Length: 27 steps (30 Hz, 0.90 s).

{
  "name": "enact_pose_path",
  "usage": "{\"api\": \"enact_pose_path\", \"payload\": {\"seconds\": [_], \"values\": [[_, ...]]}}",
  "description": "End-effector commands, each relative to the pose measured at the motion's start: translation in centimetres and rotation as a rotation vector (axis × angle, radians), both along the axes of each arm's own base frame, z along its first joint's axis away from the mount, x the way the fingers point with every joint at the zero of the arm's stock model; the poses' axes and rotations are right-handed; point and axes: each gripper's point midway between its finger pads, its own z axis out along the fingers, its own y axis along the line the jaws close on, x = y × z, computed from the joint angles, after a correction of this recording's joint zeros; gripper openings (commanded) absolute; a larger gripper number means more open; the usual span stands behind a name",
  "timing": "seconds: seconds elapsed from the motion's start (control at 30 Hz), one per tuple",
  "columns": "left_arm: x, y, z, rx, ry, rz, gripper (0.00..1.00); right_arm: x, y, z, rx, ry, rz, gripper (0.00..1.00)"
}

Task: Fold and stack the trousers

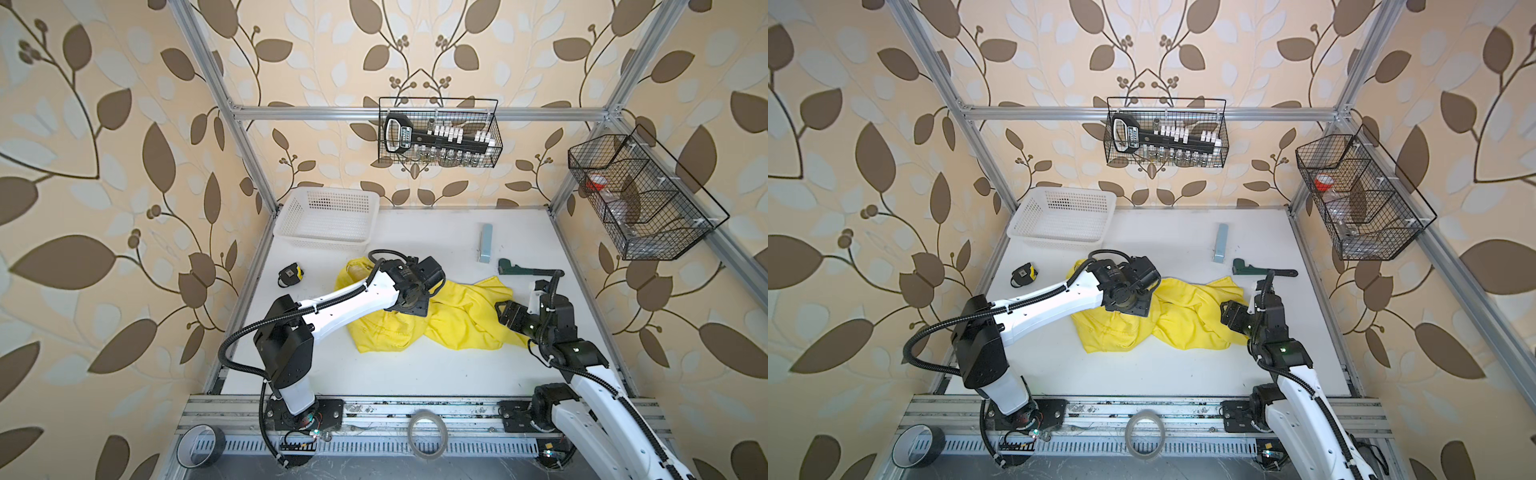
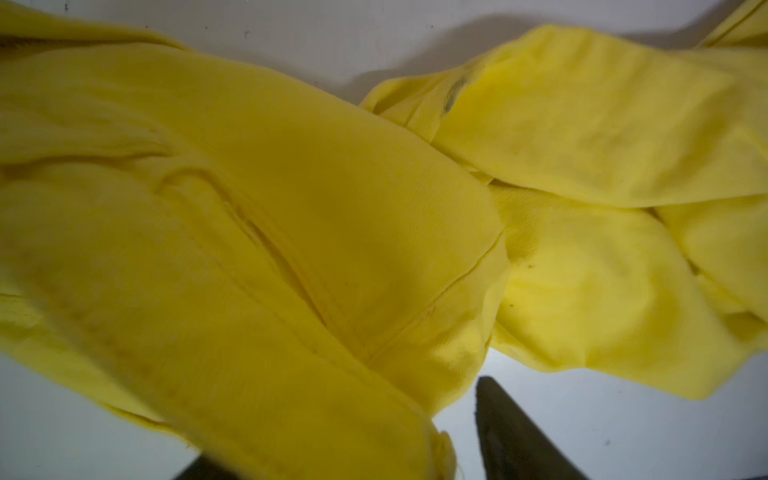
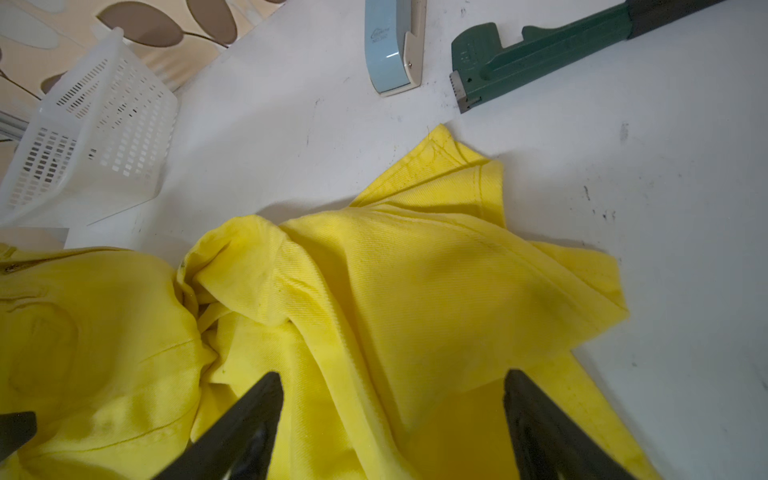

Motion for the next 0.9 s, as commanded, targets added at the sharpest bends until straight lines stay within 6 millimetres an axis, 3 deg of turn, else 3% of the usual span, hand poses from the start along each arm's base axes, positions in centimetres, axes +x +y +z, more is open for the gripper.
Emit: {"api": "enact_pose_path", "payload": {"seconds": [0.0,0.1,0.17,0.3,0.47,0.73,0.87], "values": [[0.7,1.1,2.3,0.031,-0.066,0.015,0.42,-1.5,0.2,-1.5,0.031,0.067,-0.004,0.91],[1.2,2.3,4.4,0.078,-0.125,0.014,0.11,-2.3,0.6,-2.2,0.071,0.097,-0.016,0.96],[1.5,3.2,6.3,0.098,-0.172,0.000,0.01,-2.6,0.7,-2.7,0.075,0.112,-0.035,1.00],[1.7,5.1,9.8,0.094,-0.236,-0.012,0.00,-3.4,0.7,-4.3,0.047,0.174,-0.084,1.00],[1.6,8.4,12.2,0.066,-0.266,0.009,0.00,-4.4,0.7,-6.7,0.040,0.265,-0.159,1.00],[1.4,16.3,15.2,0.062,-0.367,0.179,0.00,-4.8,-0.8,-8.6,-0.034,0.308,-0.237,0.96],[1.3,19.2,16.5,0.060,-0.425,0.257,0.00,-4.1,-1.0,-9.6,-0.035,0.297,-0.235,0.84]]}}
